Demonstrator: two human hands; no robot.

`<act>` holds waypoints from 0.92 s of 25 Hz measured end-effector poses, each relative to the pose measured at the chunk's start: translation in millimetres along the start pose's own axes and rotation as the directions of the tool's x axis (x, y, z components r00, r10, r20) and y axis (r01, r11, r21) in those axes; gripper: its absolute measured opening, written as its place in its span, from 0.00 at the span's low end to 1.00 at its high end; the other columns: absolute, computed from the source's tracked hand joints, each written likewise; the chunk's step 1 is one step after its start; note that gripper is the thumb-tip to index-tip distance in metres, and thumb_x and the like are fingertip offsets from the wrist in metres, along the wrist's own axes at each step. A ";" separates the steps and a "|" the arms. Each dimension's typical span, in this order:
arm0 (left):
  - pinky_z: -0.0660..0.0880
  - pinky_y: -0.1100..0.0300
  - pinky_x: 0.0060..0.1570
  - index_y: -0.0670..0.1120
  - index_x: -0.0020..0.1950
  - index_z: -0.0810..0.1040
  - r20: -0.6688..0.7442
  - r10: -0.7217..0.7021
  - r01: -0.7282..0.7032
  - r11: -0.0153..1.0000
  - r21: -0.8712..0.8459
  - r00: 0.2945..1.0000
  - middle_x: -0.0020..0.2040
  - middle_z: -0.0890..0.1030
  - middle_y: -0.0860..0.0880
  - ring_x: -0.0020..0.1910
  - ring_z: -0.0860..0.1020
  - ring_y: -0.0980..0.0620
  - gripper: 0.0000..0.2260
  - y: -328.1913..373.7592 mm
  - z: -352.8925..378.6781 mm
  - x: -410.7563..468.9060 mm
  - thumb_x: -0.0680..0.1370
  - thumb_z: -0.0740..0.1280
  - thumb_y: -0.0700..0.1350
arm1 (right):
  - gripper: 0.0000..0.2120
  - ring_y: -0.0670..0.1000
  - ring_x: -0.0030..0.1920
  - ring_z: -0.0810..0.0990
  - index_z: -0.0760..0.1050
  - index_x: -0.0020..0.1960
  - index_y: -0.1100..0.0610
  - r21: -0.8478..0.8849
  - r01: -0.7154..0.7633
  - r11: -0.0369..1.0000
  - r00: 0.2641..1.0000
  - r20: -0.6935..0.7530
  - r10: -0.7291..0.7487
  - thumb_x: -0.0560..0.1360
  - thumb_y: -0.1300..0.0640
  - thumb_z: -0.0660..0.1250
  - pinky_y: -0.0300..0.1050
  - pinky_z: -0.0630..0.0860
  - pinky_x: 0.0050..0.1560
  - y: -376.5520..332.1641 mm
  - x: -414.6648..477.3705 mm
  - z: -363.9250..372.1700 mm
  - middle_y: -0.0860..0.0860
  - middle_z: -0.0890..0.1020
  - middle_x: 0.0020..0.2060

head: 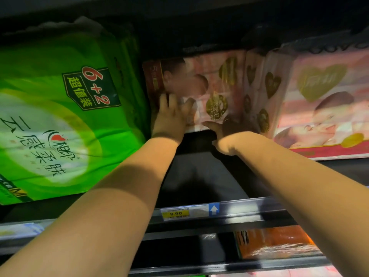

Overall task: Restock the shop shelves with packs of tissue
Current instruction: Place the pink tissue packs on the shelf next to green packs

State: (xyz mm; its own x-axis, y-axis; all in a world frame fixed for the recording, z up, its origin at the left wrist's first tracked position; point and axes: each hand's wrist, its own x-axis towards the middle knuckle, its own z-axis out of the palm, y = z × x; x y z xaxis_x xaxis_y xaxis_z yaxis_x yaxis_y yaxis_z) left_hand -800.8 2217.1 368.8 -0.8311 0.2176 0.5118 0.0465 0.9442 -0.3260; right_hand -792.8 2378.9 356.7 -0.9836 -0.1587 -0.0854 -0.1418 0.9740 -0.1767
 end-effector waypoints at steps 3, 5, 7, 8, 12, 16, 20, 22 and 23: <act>0.65 0.47 0.67 0.46 0.74 0.48 0.063 0.057 -0.063 0.992 0.106 0.996 0.68 0.51 0.39 0.72 0.56 0.38 0.24 1.6 -8.1 1.3 0.81 0.55 0.41 | 0.29 0.63 0.72 0.63 0.52 0.78 0.44 -0.027 0.042 0.999 0.999 0.001 -0.042 0.80 0.49 0.59 0.53 0.65 0.69 -4.7 -8.7 -4.6 0.58 0.59 0.75; 0.66 0.45 0.66 0.45 0.74 0.53 0.092 0.045 -0.049 0.998 0.034 0.995 0.71 0.55 0.38 0.71 0.58 0.37 0.23 4.0 -5.3 5.1 0.81 0.55 0.41 | 0.27 0.62 0.71 0.64 0.54 0.77 0.48 -0.060 0.048 0.997 0.999 -0.007 -0.049 0.81 0.47 0.57 0.53 0.65 0.70 -4.8 -16.5 -4.2 0.59 0.61 0.74; 0.69 0.44 0.63 0.46 0.74 0.58 0.174 -0.016 0.039 0.991 -0.128 0.985 0.73 0.57 0.38 0.73 0.57 0.37 0.22 5.1 -6.6 3.4 0.80 0.56 0.42 | 0.26 0.62 0.70 0.66 0.57 0.77 0.51 -0.095 0.054 0.994 0.998 -0.035 -0.057 0.81 0.47 0.56 0.53 0.65 0.69 -5.7 -28.2 -3.0 0.60 0.63 0.72; 0.68 0.44 0.63 0.47 0.74 0.59 0.219 -0.022 0.063 0.981 -0.185 0.975 0.73 0.58 0.39 0.73 0.56 0.38 0.22 4.7 -9.1 -1.1 0.80 0.58 0.43 | 0.25 0.62 0.68 0.68 0.59 0.76 0.51 -0.106 0.057 0.993 0.996 -0.060 -0.063 0.81 0.47 0.57 0.53 0.67 0.68 -7.0 -37.1 -3.6 0.60 0.65 0.71; 0.70 0.49 0.62 0.50 0.71 0.65 0.222 0.164 -0.069 0.922 -0.382 0.961 0.66 0.71 0.42 0.65 0.69 0.40 0.28 -14.8 -27.2 -46.0 0.74 0.69 0.53 | 0.25 0.61 0.65 0.71 0.63 0.73 0.49 -0.086 0.050 0.995 0.981 -0.185 -0.065 0.79 0.45 0.60 0.54 0.72 0.64 -18.2 -79.8 -7.8 0.58 0.69 0.68; 0.69 0.51 0.64 0.51 0.72 0.66 0.071 0.248 -0.180 0.845 -0.503 0.966 0.64 0.75 0.46 0.64 0.72 0.43 0.29 -34.6 -57.3 -101.3 0.73 0.69 0.58 | 0.25 0.58 0.65 0.71 0.66 0.72 0.47 -0.072 0.041 0.997 0.939 -0.337 -0.063 0.77 0.40 0.60 0.55 0.74 0.60 -23.6 -140.6 -12.4 0.54 0.71 0.66; 0.57 0.58 0.72 0.54 0.72 0.66 -0.053 0.288 -0.252 0.715 -0.652 0.956 0.69 0.70 0.54 0.73 0.63 0.50 0.28 -30.7 -84.3 -152.5 0.74 0.65 0.61 | 0.25 0.58 0.61 0.73 0.71 0.67 0.49 -0.110 -0.010 0.994 0.887 -0.460 -0.042 0.75 0.38 0.60 0.54 0.74 0.56 -11.7 -214.2 2.3 0.54 0.77 0.60; 0.58 0.58 0.72 0.58 0.71 0.66 -0.135 0.380 -0.359 0.615 -0.702 0.915 0.69 0.69 0.57 0.74 0.62 0.54 0.26 -15.0 -92.2 -177.0 0.74 0.61 0.63 | 0.25 0.60 0.57 0.76 0.75 0.63 0.51 -0.073 -0.048 0.996 0.874 -0.485 0.007 0.72 0.38 0.58 0.56 0.75 0.52 -0.5 -253.3 16.0 0.54 0.79 0.54; 0.59 0.56 0.72 0.63 0.70 0.64 -0.152 0.434 -0.398 0.558 -0.729 0.888 0.70 0.68 0.60 0.74 0.61 0.57 0.25 -2.4 -91.9 -185.3 0.74 0.59 0.66 | 0.25 0.61 0.55 0.76 0.76 0.61 0.51 -0.064 -0.066 0.996 0.870 -0.492 0.026 0.72 0.39 0.58 0.56 0.76 0.51 7.3 -271.9 26.0 0.54 0.80 0.53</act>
State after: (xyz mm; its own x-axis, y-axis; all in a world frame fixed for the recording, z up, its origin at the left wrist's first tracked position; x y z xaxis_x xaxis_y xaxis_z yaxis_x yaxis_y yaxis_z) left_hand -596.0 2197.3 347.8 -0.6334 0.6406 0.4341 0.7601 0.6202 0.1940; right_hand -523.5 2424.9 353.2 -0.9146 -0.0333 0.4031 -0.0834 0.9907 -0.1073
